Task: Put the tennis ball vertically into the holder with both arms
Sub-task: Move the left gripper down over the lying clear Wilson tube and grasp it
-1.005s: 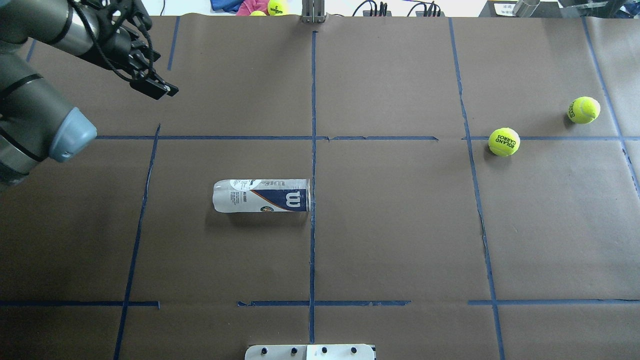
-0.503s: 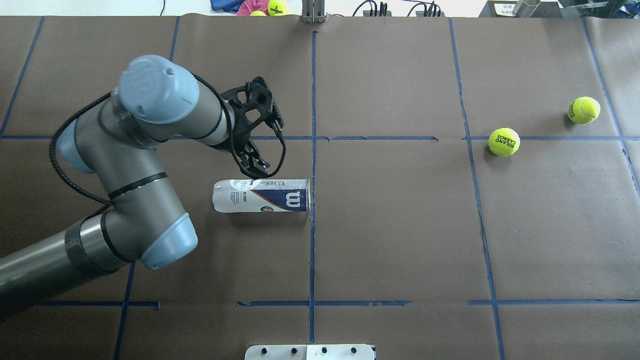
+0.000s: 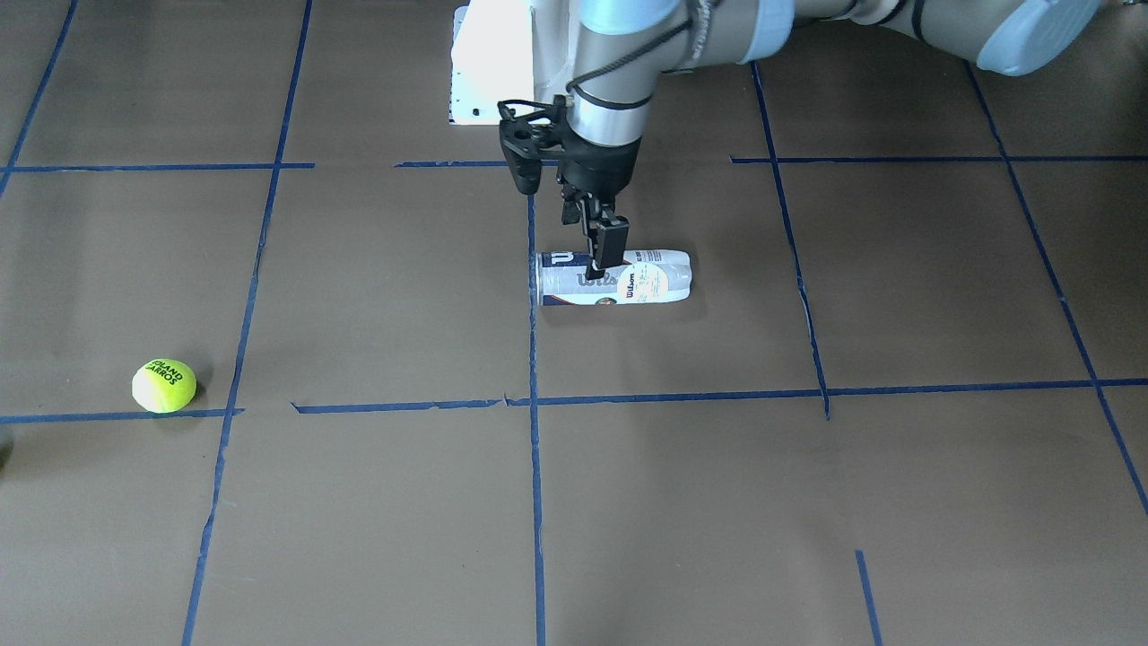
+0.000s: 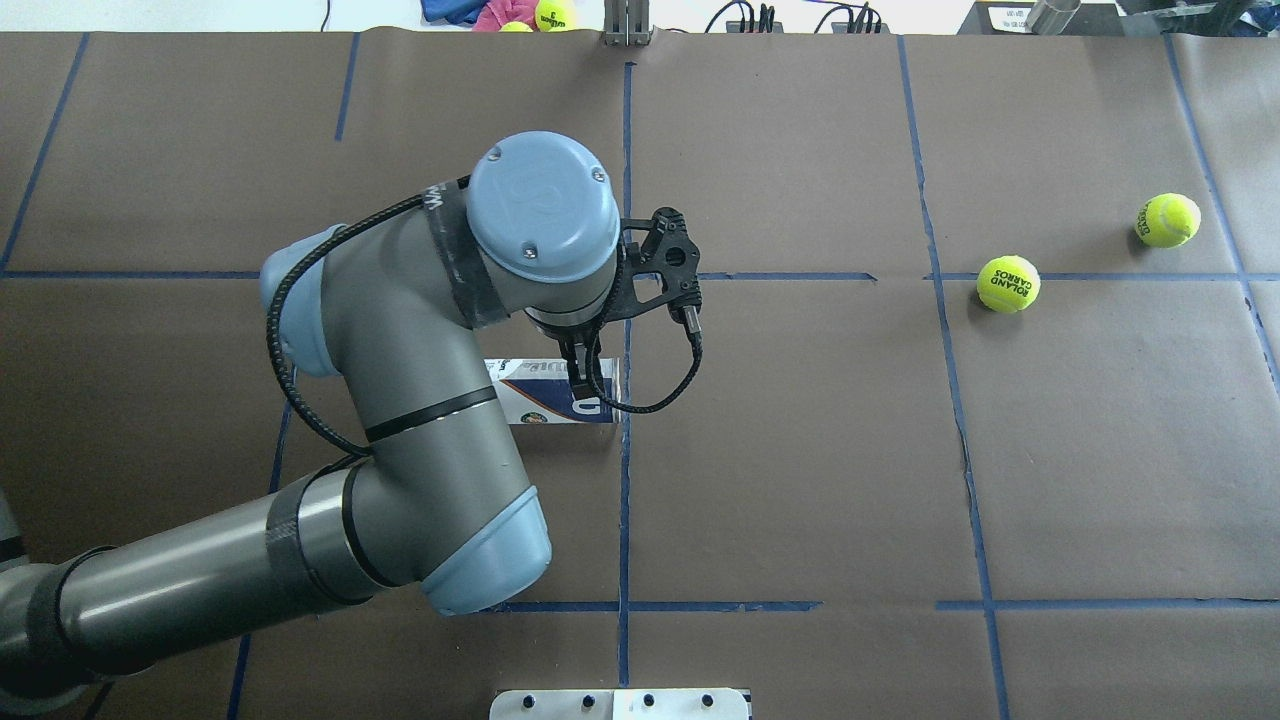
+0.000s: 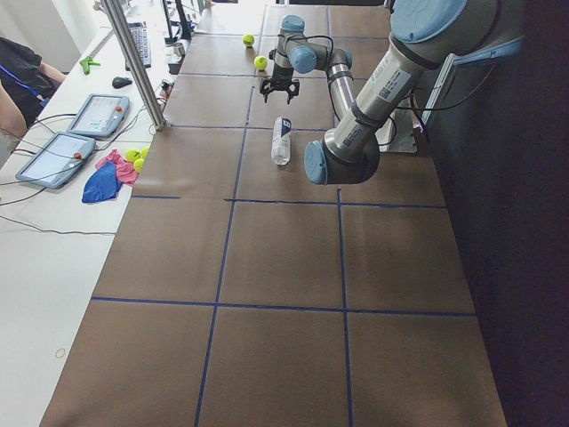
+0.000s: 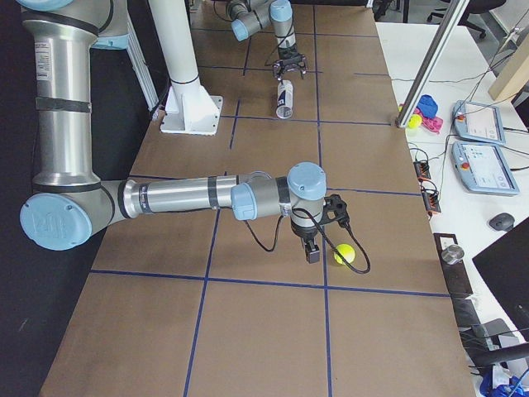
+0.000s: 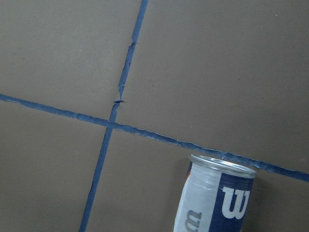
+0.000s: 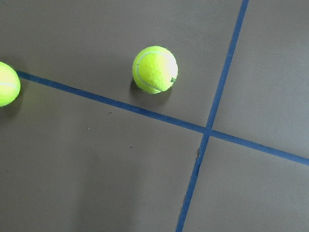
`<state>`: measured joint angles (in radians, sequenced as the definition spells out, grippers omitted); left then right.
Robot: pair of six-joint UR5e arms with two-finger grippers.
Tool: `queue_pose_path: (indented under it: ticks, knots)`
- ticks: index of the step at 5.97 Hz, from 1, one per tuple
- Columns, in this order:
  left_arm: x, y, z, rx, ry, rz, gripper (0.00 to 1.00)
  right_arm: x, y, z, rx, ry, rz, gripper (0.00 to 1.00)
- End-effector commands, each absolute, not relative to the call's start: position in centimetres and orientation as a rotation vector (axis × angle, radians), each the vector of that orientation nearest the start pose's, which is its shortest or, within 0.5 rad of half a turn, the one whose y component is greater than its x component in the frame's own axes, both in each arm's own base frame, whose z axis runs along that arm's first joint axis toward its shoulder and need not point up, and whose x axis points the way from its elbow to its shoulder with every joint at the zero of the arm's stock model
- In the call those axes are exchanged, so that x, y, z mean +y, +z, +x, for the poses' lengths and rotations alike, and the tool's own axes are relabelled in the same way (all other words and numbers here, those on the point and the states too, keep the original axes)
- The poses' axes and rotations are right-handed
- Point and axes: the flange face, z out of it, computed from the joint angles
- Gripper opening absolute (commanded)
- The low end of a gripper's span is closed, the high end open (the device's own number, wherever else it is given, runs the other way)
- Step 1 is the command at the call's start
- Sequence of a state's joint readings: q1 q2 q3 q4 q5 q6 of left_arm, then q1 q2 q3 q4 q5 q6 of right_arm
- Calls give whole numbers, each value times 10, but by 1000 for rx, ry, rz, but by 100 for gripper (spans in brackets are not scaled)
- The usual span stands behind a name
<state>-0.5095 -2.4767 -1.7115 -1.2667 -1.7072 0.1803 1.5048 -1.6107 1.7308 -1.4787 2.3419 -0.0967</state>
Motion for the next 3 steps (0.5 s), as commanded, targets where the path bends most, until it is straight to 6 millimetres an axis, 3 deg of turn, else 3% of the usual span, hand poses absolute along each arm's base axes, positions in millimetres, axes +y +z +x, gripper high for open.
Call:
queue_pose_path:
  ticks: [1,3]
  knots:
    - [-418,100,579,337,1312,563,100,-488,589,32,-767,-236,213,100]
    - [-417,119,601,307,1329,516,100,-487,590,32,-767,-235,212,100]
